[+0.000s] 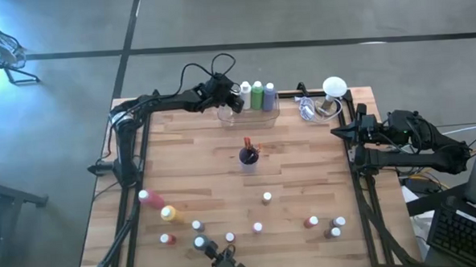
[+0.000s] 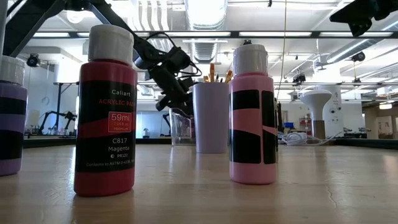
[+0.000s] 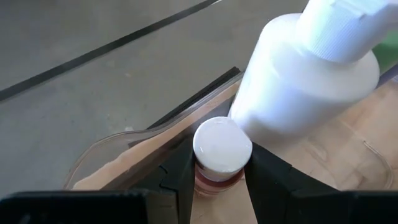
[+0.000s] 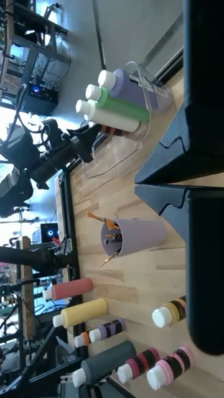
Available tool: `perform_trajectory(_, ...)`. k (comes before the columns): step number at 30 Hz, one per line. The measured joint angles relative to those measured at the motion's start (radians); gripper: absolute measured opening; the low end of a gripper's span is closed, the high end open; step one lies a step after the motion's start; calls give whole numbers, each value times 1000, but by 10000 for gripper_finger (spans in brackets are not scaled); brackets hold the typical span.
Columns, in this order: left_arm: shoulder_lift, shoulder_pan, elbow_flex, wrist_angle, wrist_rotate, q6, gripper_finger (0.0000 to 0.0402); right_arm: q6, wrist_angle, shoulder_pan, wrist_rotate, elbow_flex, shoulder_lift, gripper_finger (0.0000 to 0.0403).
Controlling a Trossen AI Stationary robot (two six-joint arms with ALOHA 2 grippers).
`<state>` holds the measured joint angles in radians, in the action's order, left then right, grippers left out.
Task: Pick & Place Paint Supplies
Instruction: Put the brown black paint bottle into the transparent bin, then put the pink black paint bottle into the transparent bin
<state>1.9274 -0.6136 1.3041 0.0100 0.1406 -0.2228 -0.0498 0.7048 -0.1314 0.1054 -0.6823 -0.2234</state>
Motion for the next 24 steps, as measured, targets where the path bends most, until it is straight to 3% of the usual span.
perform_trajectory(13,-1,2,-2,-10,-13,9,185,0,0,0,0,0,0,8)
perform_trajectory(24,-129,3,70,122,-36,39,188,-1,0,0,0,0,0,8)
